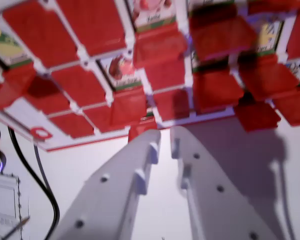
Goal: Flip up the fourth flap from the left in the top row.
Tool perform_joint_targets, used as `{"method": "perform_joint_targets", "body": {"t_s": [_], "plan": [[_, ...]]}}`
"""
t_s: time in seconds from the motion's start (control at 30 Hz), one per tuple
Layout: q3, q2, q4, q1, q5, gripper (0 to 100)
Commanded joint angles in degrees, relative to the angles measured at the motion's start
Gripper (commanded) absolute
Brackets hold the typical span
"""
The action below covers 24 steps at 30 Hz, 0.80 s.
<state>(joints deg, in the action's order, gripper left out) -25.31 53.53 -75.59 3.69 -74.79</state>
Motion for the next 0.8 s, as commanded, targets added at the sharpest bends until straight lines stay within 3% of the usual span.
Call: {"method": "perform_joint_targets", "body": {"t_s": [0.0,0.77], "plan": [[7.2,0.3,2.7,-0.2,0.3,2],[13.5,-10.9,7.0,-0.4,0.3,2]]}}
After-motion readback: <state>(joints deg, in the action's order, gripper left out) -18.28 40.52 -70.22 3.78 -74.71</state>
